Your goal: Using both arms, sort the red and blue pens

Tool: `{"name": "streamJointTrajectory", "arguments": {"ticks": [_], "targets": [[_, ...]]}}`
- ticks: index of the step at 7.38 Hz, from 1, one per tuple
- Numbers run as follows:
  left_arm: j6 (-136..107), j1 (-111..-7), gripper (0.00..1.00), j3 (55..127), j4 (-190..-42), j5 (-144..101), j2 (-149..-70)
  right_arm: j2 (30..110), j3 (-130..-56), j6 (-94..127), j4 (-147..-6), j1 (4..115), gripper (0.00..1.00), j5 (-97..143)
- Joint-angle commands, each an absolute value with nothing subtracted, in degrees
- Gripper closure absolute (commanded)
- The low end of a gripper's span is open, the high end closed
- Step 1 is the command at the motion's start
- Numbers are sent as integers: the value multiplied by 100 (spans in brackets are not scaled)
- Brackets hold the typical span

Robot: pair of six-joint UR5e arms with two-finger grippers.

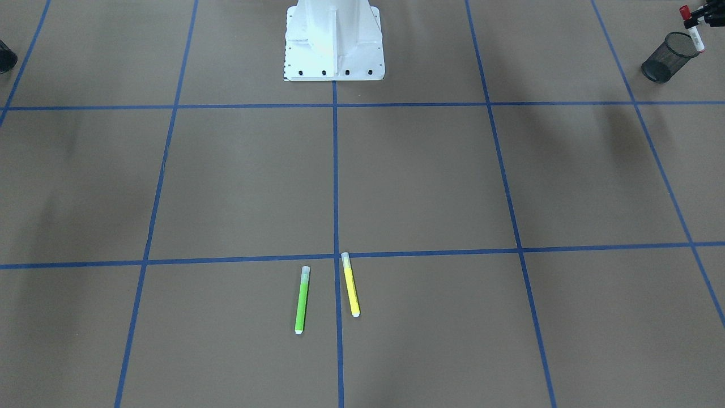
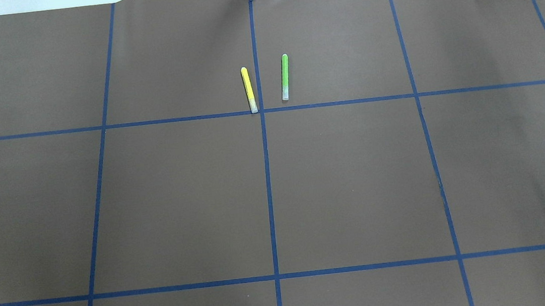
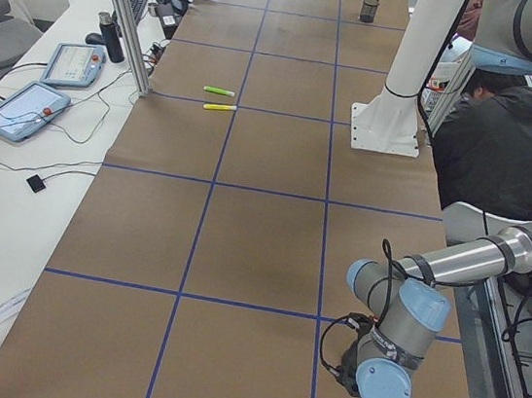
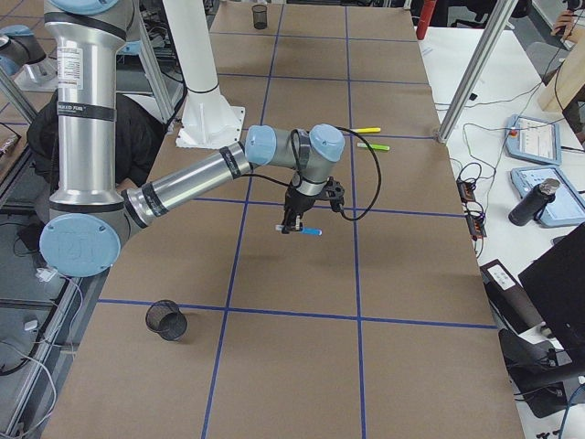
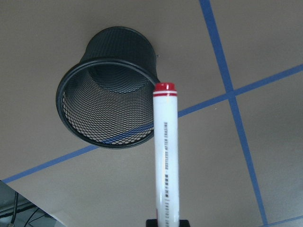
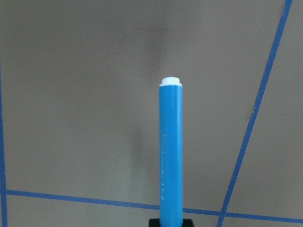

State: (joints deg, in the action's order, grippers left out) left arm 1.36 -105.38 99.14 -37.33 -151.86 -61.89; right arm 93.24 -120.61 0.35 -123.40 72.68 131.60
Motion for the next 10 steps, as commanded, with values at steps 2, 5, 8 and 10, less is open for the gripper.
{"name": "streamJointTrajectory", "arguments": {"ticks": [2,5,8,10], "targets": [[341,-10547,100,9747,-3692,-15196,-6021,9325,-12085,35,-12340,7277,100,13166],[570,-10547,0,9765,-3630,-15205,-6020,9351,-12076,26,-12340,7277,100,13157],[519,-10547,0,9852,-3595,-15205,-6466,9823,-12338,18,-12428,7496,100,13157],[553,-10547,0,9931,-3691,-15205,-7099,10395,-12401,18,-12428,7575,100,13166]]}}
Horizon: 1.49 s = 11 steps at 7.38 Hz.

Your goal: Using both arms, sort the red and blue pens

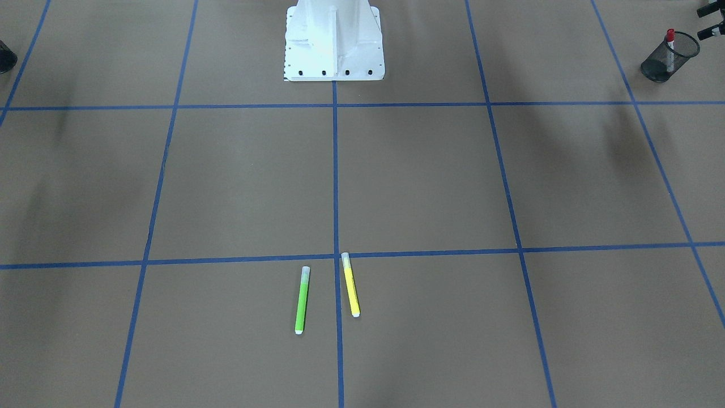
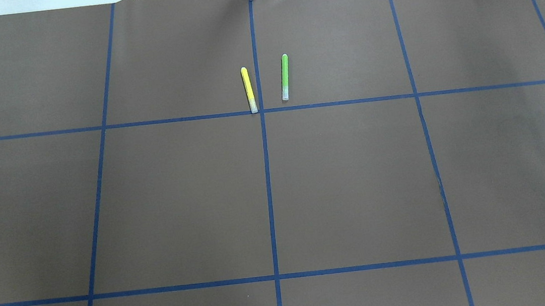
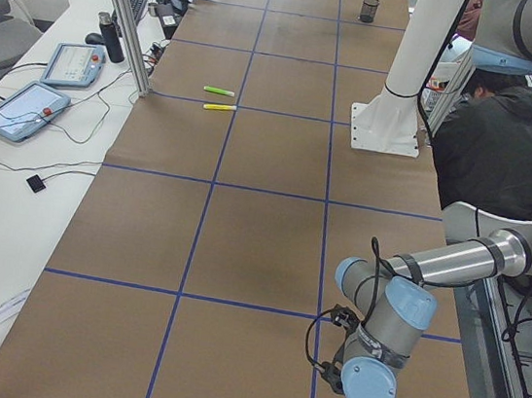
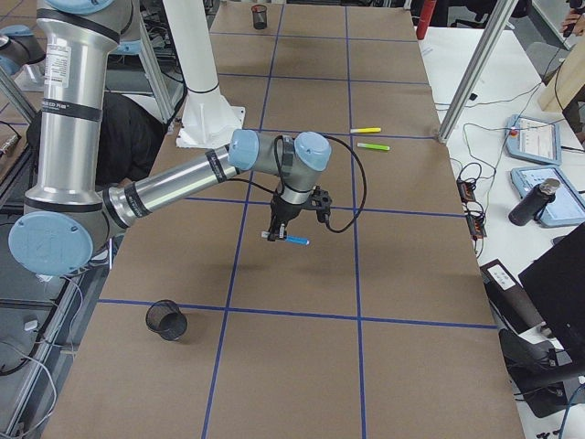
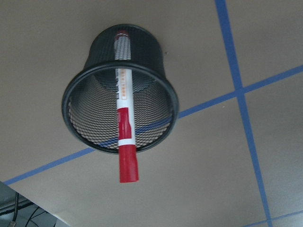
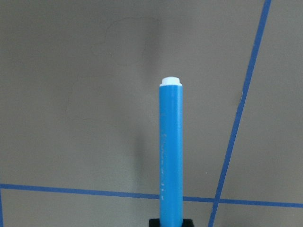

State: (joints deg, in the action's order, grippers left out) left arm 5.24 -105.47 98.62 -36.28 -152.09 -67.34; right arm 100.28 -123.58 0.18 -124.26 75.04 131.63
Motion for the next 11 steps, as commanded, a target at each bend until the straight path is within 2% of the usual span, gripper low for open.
{"name": "streamJointTrajectory", "arguments": {"ticks": [1,4,5,9,11], "targets": [[554,-10538,0,10132,-3874,-15205,-7415,10711,-12384,9,-12419,7637,100,13166],[501,-10503,0,10151,-4051,-15214,-8645,11459,-12279,-943,-12576,7901,100,13166],[492,-10399,0,10134,-4182,-15223,-8857,11496,-12278,-1602,-13195,8101,100,13166],[492,-10301,0,10151,-4298,-15557,-9334,11426,-11762,-3661,-14754,8682,100,12904],[492,-10301,0,10151,-4482,-15557,-9352,11382,-11576,-3779,-15063,8763,100,12727]]}}
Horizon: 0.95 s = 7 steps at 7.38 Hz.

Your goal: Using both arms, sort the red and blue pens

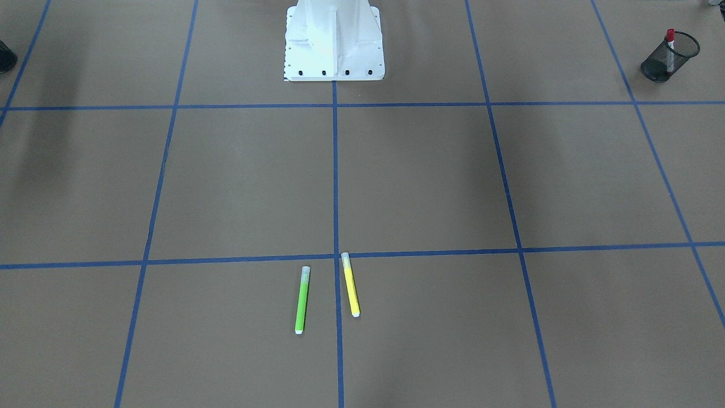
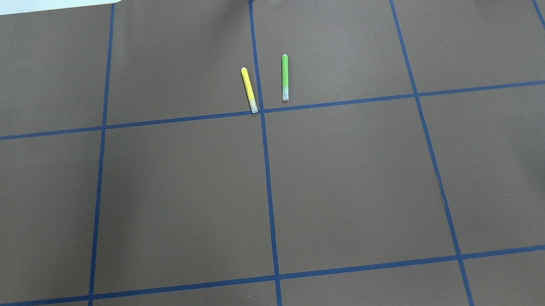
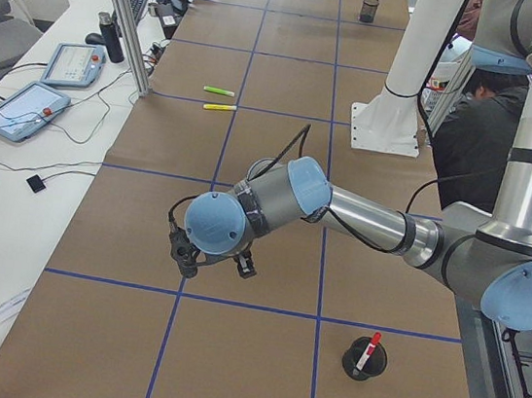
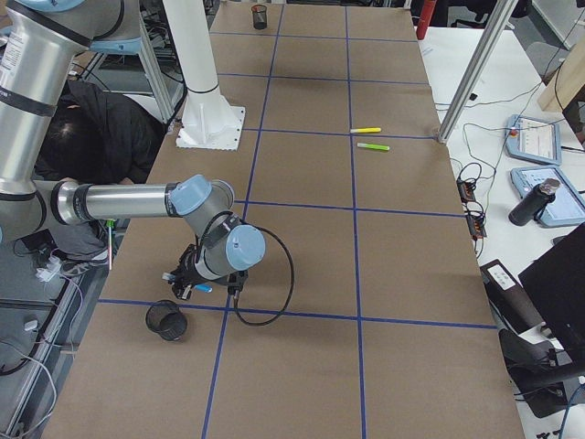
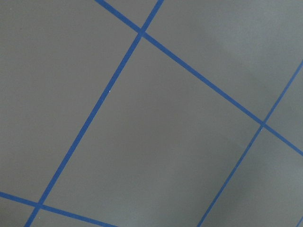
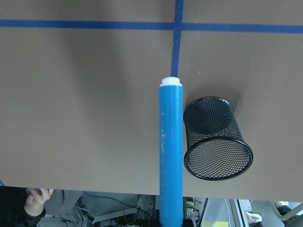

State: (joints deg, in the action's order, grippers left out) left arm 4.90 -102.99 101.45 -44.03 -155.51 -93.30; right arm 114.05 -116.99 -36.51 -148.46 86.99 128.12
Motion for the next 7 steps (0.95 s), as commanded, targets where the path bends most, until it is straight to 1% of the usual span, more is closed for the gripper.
{"name": "streamJointTrajectory", "arguments": {"ticks": [1,2,6,7], "targets": [[492,-10292,0,10160,-4491,-15557,-9352,11417,-11410,-4058,-15073,8928,100,12640],[492,-10292,0,10160,-4491,-15557,-9352,11408,-11182,-4365,-15125,9130,100,12456],[483,-10301,0,10380,-4474,-15557,-9360,11320,-10916,-4333,-15845,9158,100,12480],[475,-10301,0,10493,-4430,-15557,-9343,11320,-10698,-4333,-15855,9158,100,12489]]}}
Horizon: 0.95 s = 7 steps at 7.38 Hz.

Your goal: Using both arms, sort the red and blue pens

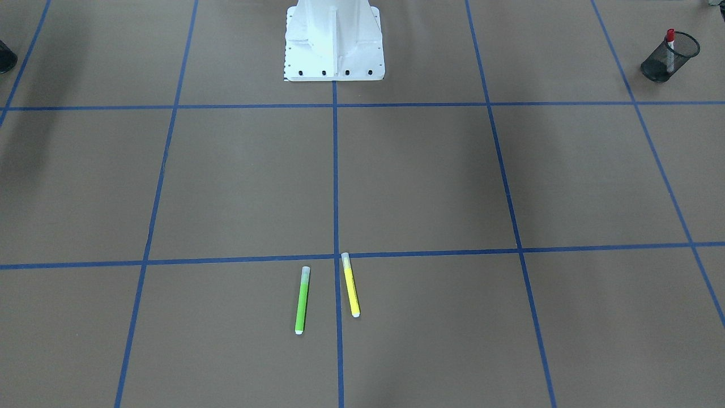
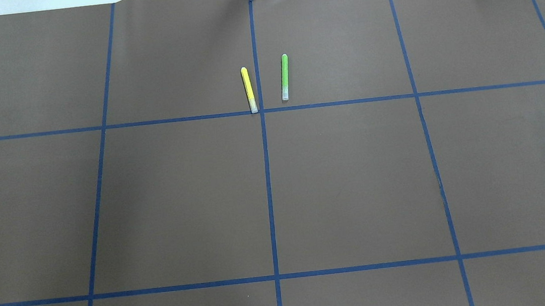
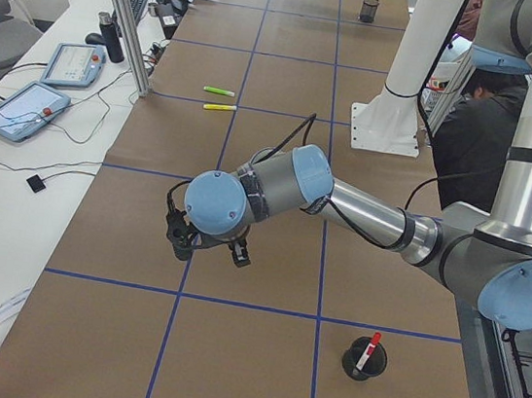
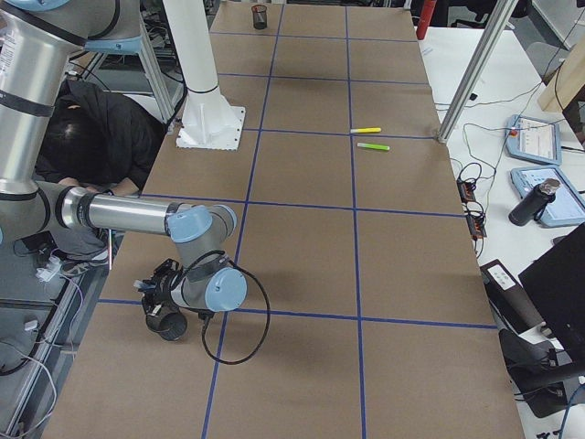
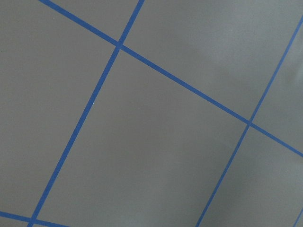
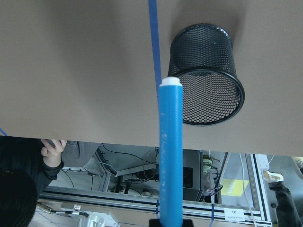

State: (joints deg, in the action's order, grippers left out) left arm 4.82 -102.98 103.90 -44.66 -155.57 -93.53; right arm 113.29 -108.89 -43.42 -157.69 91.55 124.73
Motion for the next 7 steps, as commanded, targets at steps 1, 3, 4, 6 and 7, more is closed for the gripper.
{"name": "streamJointTrajectory", "arguments": {"ticks": [1,3,4,6,7], "targets": [[344,-10301,0,10538,-4430,-15557,-9334,11320,-10583,-4324,-15864,9158,100,12489],[290,-10301,0,10582,-4447,-15557,-9351,11216,-10154,-4298,-15847,9149,100,12568],[264,-10301,0,10591,-4465,-15557,-9352,11197,-10099,-4298,-15847,9149,100,12577],[-111,-10301,0,10800,-4473,-15557,-9352,11145,-10020,-4280,-15829,9149,41,12700],[-193,-10301,0,10837,-4474,-15548,-9352,11005,-9872,-4280,-15864,9149,0,12683]]}}
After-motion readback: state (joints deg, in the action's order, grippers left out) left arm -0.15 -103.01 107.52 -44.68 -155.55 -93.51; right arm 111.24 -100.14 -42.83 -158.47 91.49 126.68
